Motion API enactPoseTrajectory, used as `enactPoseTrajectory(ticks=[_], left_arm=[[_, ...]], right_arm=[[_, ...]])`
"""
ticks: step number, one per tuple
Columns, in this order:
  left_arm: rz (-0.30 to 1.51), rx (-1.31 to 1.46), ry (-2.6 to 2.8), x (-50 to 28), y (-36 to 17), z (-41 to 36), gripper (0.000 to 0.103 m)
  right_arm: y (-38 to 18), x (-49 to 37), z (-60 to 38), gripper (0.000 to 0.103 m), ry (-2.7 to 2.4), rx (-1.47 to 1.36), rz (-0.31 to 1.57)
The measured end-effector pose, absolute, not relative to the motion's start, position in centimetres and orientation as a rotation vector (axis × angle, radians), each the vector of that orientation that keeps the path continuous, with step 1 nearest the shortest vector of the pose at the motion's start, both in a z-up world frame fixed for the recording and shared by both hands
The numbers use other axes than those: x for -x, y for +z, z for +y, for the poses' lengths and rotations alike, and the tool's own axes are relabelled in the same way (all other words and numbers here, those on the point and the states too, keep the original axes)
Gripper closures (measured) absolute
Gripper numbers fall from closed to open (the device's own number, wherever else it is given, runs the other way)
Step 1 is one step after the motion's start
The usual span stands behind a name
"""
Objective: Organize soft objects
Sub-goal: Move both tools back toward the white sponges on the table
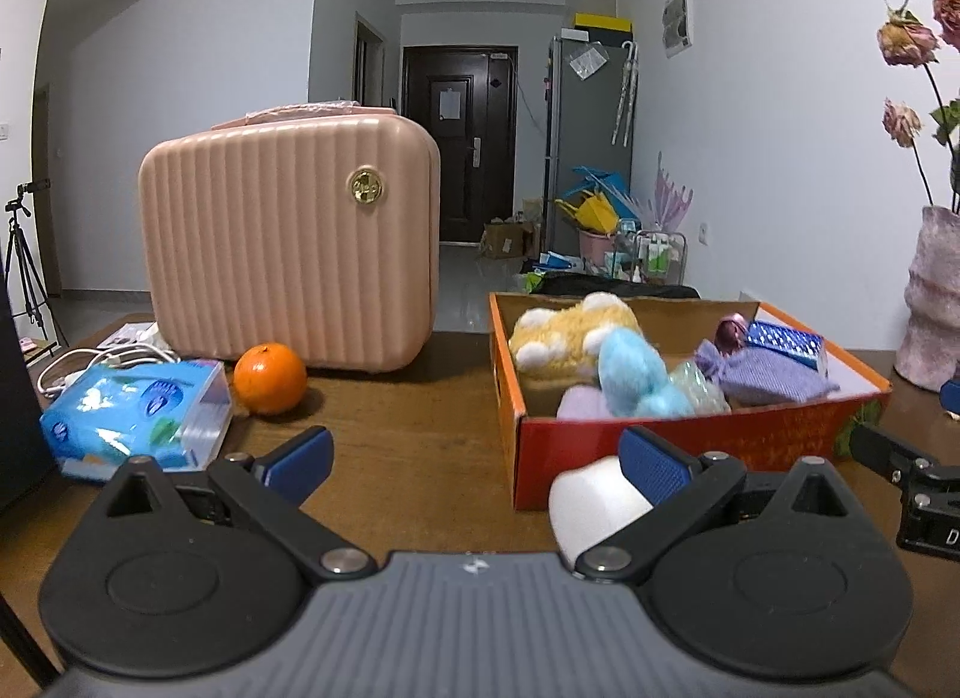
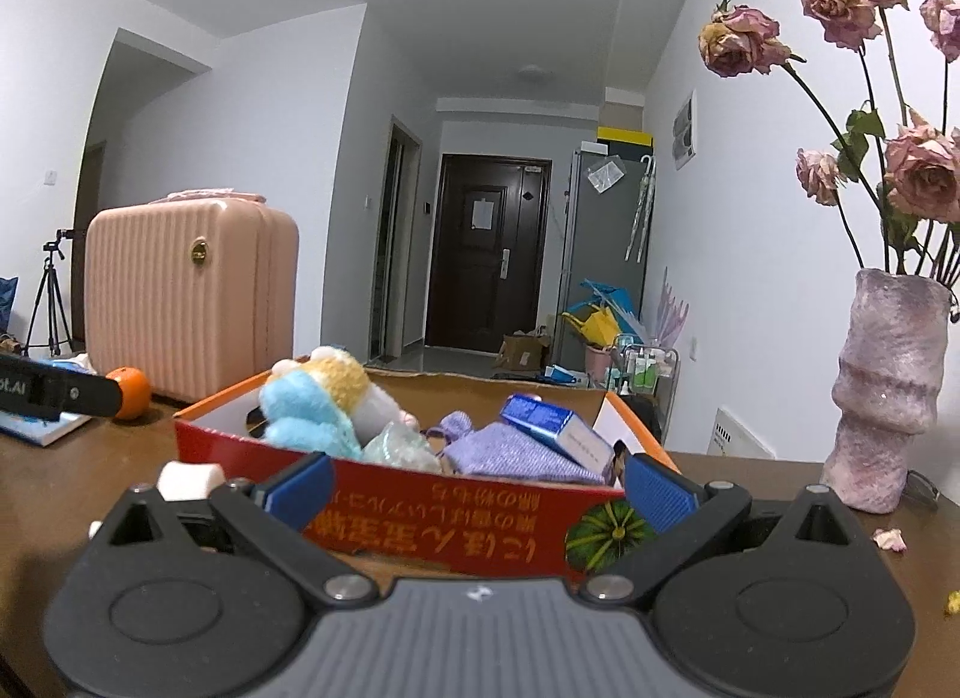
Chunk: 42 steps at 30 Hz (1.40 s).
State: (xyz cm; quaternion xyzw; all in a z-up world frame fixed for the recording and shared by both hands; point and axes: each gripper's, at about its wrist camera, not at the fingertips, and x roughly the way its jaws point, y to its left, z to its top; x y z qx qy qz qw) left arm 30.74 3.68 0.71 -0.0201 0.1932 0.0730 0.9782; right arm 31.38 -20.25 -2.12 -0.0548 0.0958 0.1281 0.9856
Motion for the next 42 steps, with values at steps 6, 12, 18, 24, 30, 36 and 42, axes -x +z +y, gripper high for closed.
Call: enactPoseTrajectory(ticks=[6, 12, 18, 24, 30, 36, 42], left_arm=[[0.409, 0.035, 0.14, -28.5, 0.3, 4.0, 0.0], [0.421, 0.028, 0.135, -26.3, 0.0, 4.1, 0.0], [0.436, 0.03, 0.131, -24.5, -0.2, 4.3, 0.0], [0.447, 0.022, 0.121, -23.1, -0.5, 4.1, 0.0], [0.472, 0.015, 0.122, -23.6, -1.0, 4.1, 0.0], [0.579, 0.012, 0.103, -25.5, -2.8, 4.1, 0.0], [0.61, -0.018, 0.101, -27.6, -3.9, 3.9, 0.0]], right_arm=[[-2.2, -29.1, -20.4, 0.0, 0.261, 0.108, 0.206], [-2.3, -26.8, -20.4, 0.0, 0.262, 0.107, 0.216], [-2.3, -25.0, -20.5, 0.0, 0.26, 0.105, 0.227], [-2.6, -24.2, -20.5, 0.0, 0.251, 0.109, 0.24], [-2.8, -24.6, -20.7, 0.0, 0.245, 0.1, 0.258], [-2.9, -24.9, -20.7, 0.0, 0.247, 0.099, 0.272], [-3.1, -25.3, -20.9, 0.0, 0.229, 0.09, 0.292]])
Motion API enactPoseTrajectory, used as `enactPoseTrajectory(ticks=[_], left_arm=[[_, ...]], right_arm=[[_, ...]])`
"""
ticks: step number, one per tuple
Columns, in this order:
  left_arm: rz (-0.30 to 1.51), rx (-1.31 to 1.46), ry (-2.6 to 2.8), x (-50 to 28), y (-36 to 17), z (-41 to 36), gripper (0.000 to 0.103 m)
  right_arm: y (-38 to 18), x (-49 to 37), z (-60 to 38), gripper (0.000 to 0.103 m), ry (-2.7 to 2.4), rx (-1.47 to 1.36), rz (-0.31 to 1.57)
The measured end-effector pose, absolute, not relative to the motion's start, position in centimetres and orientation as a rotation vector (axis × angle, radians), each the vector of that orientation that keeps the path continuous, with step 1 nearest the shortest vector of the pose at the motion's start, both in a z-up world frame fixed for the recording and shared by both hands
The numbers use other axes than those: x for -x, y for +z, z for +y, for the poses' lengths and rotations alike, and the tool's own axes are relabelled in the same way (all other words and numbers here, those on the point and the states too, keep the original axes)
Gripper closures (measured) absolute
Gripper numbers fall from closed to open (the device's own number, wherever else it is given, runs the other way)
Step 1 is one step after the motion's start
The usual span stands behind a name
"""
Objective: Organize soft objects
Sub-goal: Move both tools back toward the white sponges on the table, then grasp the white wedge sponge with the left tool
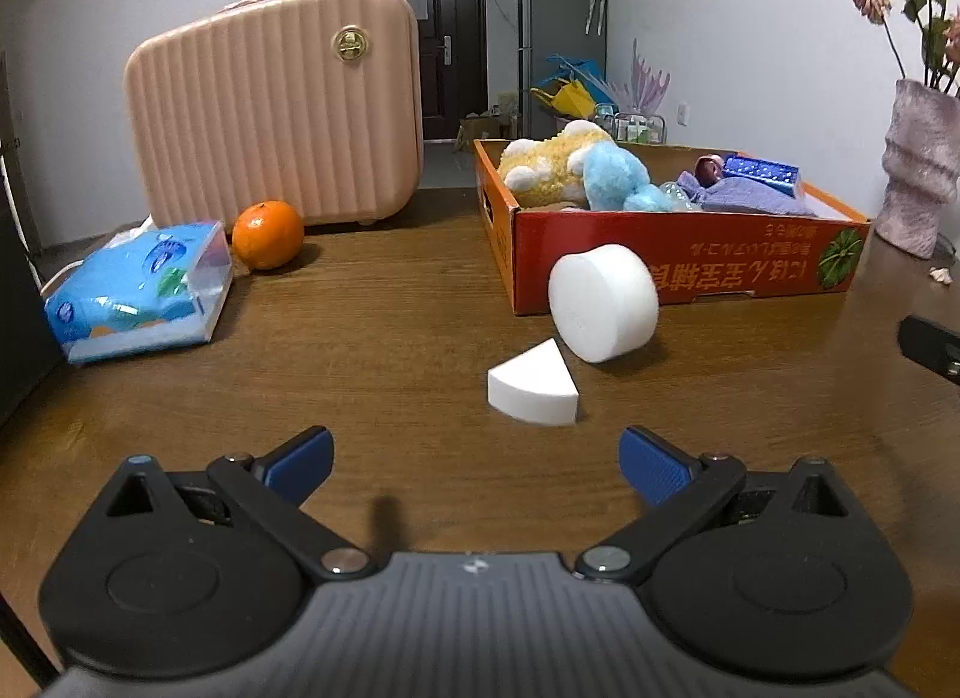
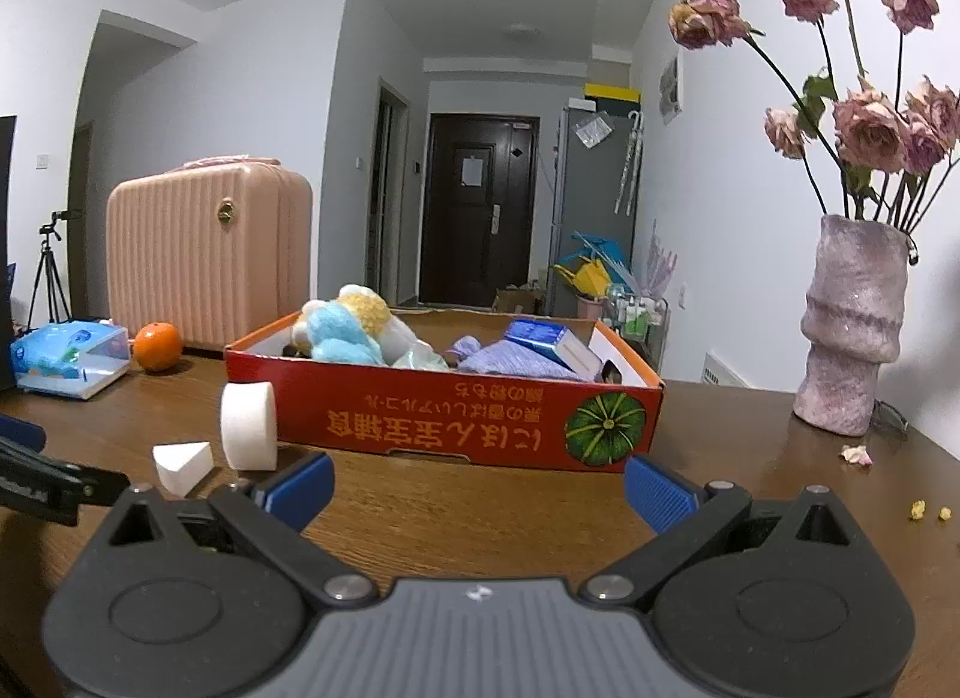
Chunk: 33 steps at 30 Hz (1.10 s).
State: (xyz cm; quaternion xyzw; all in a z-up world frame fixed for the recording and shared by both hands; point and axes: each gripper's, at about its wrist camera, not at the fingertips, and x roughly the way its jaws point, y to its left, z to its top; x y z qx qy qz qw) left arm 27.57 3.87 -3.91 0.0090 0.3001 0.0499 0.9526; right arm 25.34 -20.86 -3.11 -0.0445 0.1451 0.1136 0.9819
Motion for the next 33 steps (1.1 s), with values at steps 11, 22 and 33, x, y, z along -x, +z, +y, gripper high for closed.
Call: enactPoseTrajectory(ticks=[11, 22, 33], left_arm=[[0.654, -0.049, 0.095, -32.4, -5.2, 3.5, 0.006], [0.672, -0.06, 0.032, -33.5, -5.6, 2.8, 0.038], [0.659, -0.063, -0.013, -32.8, -5.4, 2.4, 0.067]], right_arm=[[-3.5, -26.1, -21.3, 0.0, 0.192, 0.066, 0.327], [-3.7, -26.7, -21.7, 0.0, 0.164, 0.049, 0.342], [-3.8, -26.9, -21.7, 0.0, 0.143, 0.05, 0.347]])
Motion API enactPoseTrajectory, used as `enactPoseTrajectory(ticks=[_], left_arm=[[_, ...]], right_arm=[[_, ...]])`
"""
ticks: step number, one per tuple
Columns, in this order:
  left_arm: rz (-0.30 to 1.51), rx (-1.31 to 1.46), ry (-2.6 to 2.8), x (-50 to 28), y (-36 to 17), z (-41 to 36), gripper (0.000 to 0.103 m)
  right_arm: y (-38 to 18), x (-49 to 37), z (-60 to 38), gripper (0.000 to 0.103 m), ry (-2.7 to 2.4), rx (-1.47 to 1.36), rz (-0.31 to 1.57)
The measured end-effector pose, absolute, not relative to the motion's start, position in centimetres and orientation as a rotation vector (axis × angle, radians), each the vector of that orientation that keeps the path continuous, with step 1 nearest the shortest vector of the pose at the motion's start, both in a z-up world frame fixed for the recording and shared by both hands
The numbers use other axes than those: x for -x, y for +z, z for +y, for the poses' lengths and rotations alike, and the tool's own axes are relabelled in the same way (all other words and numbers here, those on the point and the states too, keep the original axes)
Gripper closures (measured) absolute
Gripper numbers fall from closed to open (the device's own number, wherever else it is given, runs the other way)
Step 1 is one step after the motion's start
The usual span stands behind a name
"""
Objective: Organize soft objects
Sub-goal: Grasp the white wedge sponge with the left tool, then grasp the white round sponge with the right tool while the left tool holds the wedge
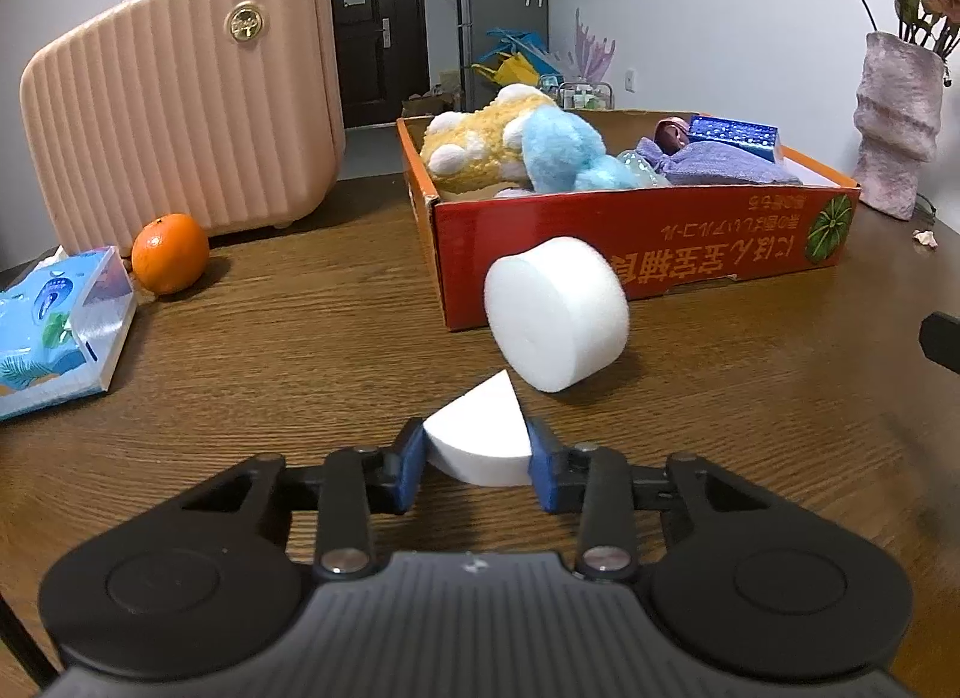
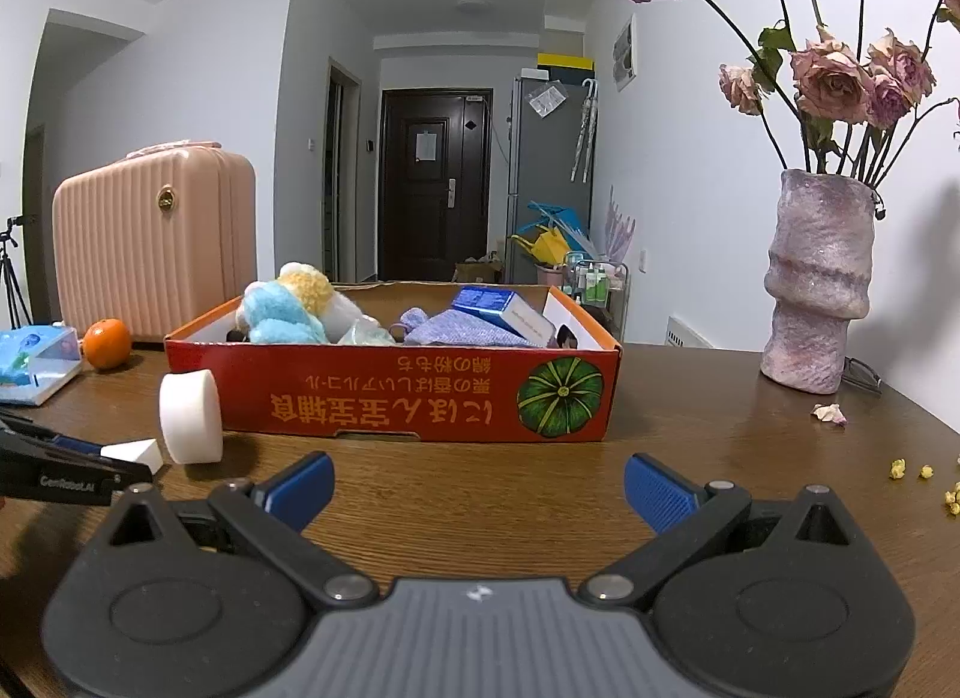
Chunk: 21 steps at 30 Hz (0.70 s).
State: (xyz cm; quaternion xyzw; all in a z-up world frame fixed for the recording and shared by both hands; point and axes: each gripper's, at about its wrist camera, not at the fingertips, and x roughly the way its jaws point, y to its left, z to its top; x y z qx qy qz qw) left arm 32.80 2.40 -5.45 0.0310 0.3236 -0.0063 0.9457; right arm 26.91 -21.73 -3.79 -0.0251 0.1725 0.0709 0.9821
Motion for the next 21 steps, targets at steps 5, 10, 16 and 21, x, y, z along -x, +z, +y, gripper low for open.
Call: enactPoseTrajectory(ticks=[5, 10, 16, 21], left_arm=[[0.633, -0.059, 0.003, -32.3, -5.0, 2.6, 0.068], [0.596, -0.03, 0.007, -31.5, -4.1, 3.3, 0.068], [0.578, -0.004, 0.021, -30.7, -3.6, 4.1, 0.068], [0.559, 0.01, 0.031, -29.9, -3.1, 4.8, 0.069]], right_arm=[[-3.8, -26.9, -21.9, 0.0, 0.129, 0.048, 0.345], [-3.8, -26.8, -21.9, 0.0, 0.114, 0.043, 0.34], [-3.5, -26.6, -20.8, 0.0, 0.136, 0.025, 0.331], [-3.4, -26.8, -18.5, 0.0, 0.183, 0.021, 0.33]])
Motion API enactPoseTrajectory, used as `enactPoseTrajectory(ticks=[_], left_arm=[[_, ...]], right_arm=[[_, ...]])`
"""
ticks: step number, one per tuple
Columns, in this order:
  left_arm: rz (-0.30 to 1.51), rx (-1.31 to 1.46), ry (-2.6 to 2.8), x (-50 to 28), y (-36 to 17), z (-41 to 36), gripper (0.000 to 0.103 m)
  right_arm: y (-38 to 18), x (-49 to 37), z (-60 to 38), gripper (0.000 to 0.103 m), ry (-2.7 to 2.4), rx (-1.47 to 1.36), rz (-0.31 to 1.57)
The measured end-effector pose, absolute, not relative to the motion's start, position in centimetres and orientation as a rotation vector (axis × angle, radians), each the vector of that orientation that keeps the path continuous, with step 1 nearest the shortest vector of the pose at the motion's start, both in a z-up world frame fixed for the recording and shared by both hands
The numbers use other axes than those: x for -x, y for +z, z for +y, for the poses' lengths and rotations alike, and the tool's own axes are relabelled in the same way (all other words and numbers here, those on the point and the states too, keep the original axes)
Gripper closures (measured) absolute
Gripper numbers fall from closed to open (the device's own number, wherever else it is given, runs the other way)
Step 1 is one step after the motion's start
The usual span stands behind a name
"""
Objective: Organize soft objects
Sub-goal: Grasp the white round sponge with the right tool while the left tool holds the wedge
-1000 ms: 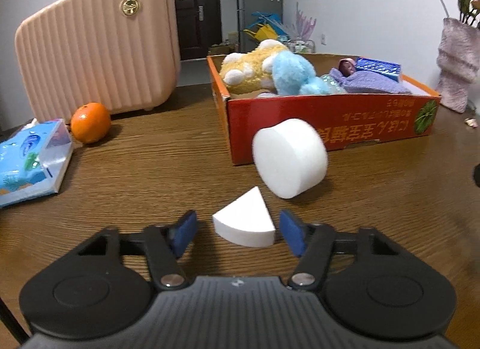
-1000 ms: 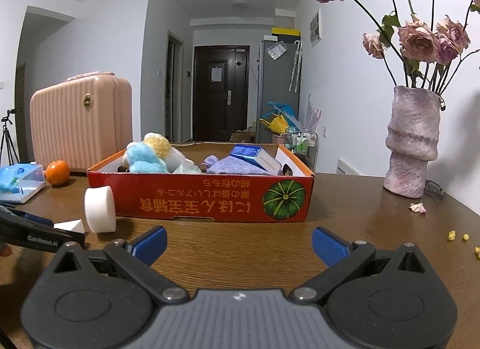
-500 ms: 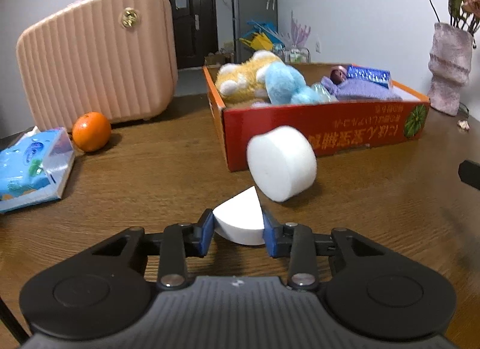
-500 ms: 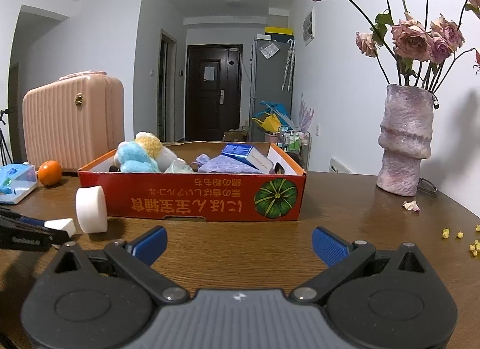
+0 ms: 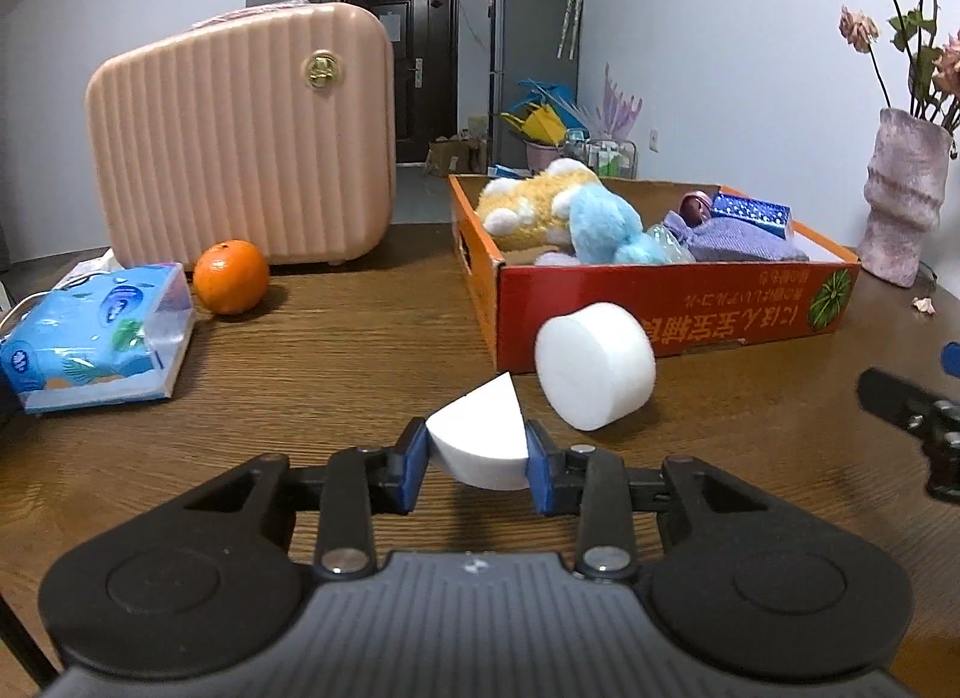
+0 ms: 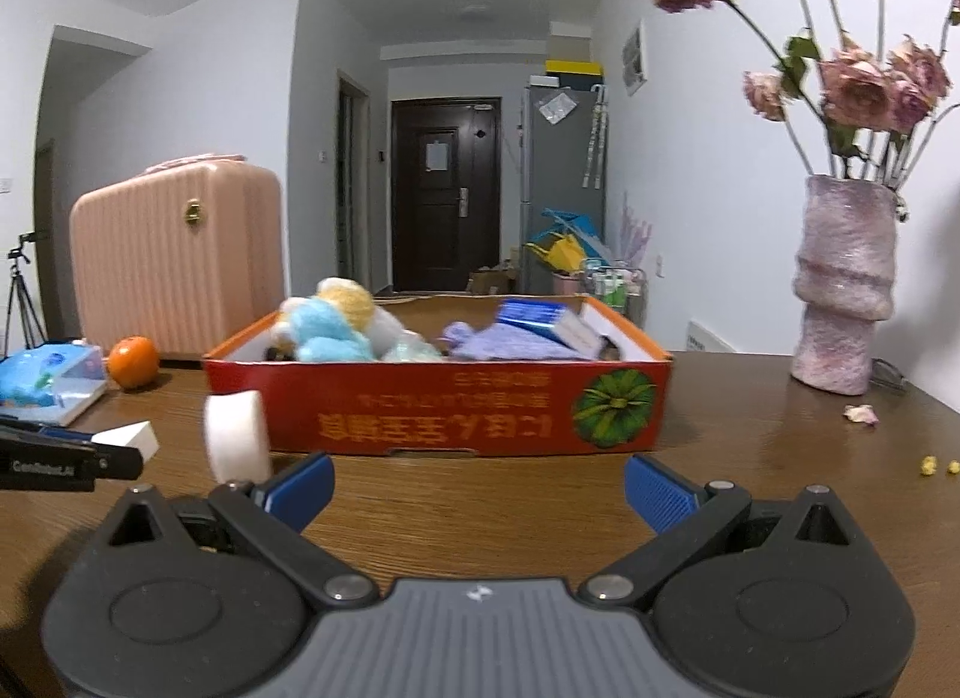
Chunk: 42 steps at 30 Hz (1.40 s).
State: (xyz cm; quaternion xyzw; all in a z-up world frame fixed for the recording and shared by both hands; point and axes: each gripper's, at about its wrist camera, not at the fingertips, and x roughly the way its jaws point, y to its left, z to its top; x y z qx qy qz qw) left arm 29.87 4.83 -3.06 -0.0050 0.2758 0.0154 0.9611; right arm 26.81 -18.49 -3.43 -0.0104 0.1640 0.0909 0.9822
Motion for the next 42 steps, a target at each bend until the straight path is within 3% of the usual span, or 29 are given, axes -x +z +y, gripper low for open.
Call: enactPoseTrajectory(ticks=[37, 40, 41, 42], left_arm=[[0.519, 0.04, 0.143, -28.9, -2.3, 10.9, 0.069], [0.52, 0.039, 0.144, -29.0, -2.3, 10.9, 0.069], [0.521, 0.039, 0.144, -29.0, -2.3, 10.9, 0.069], [0.521, 0.039, 0.144, -29.0, -2.4, 10.9, 0.069]], right_arm=[[-4.9, -35.5, -5.2, 0.001, 0.299, -0.001, 0.512], [-5.0, -36.1, -4.6, 0.017, 0.294, 0.028, 0.539], [-5.1, -36.3, -4.5, 0.026, 0.301, 0.035, 0.554], [-5.3, -36.5, -4.5, 0.044, 0.315, 0.037, 0.575]])
